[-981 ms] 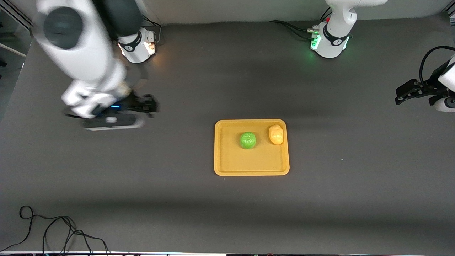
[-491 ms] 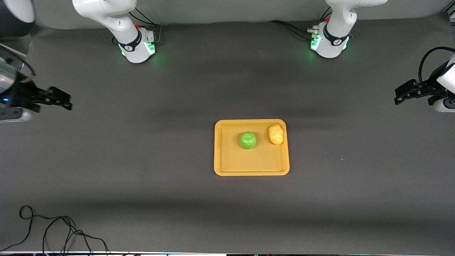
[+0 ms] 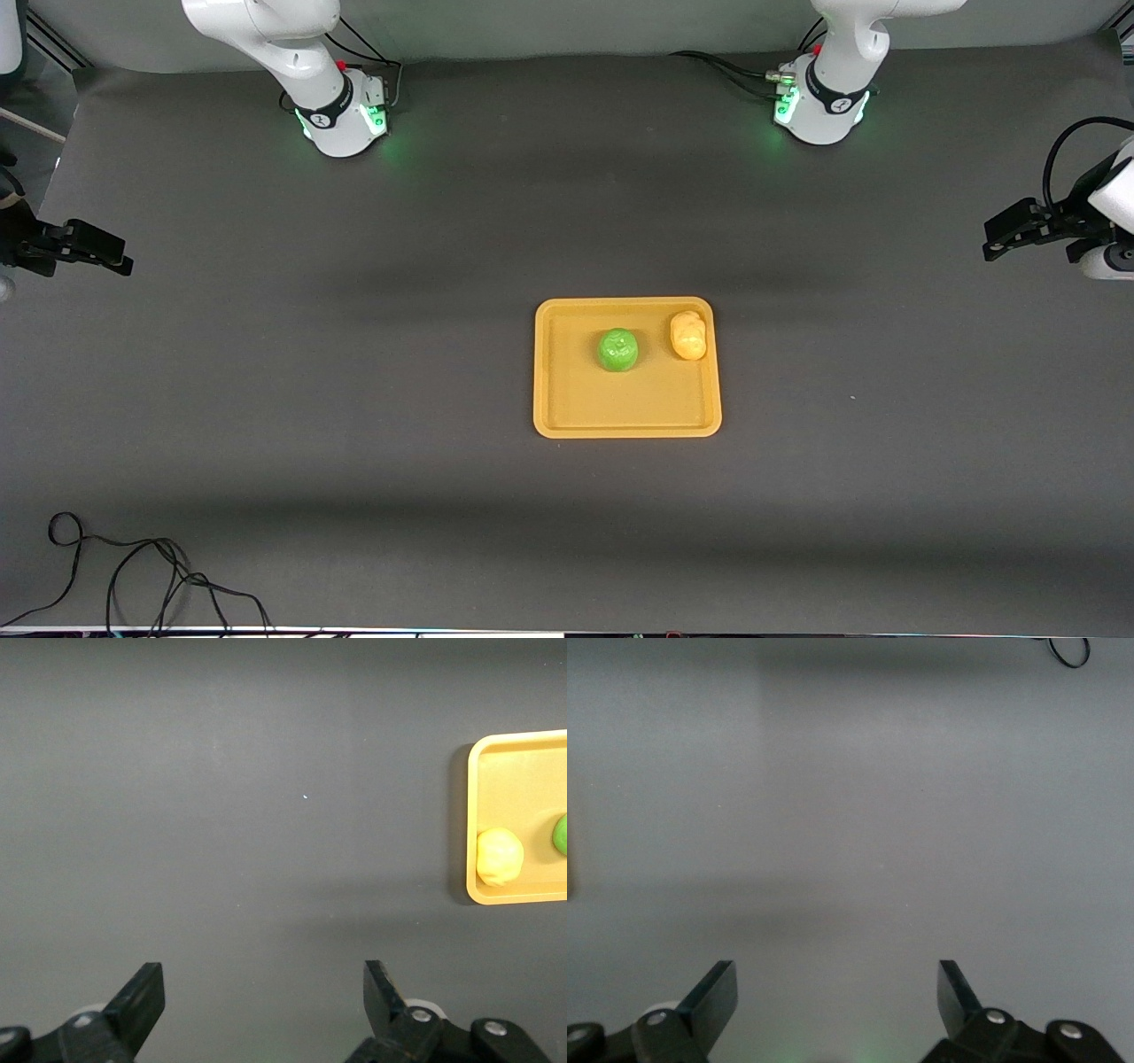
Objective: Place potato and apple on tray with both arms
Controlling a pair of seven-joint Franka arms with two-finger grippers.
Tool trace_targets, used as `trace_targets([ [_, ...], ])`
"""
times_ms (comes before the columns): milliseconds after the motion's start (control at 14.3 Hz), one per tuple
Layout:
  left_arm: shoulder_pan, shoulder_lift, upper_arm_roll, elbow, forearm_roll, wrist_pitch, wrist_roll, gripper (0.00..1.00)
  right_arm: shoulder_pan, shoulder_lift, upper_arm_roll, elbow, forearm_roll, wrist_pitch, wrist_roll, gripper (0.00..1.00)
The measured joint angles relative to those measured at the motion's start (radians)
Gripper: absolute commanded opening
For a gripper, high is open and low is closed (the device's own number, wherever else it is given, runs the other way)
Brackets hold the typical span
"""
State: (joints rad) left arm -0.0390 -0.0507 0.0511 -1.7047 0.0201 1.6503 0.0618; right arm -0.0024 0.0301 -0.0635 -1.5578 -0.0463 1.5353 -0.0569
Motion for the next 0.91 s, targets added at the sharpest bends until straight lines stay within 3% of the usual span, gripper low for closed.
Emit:
trace_targets([
  [911,0.0,0.0,0.0,0.0,0.0,0.001,0.004,1.0,0.0,-0.001,0.002,0.0,0.05,-0.018,0.005,1.0],
])
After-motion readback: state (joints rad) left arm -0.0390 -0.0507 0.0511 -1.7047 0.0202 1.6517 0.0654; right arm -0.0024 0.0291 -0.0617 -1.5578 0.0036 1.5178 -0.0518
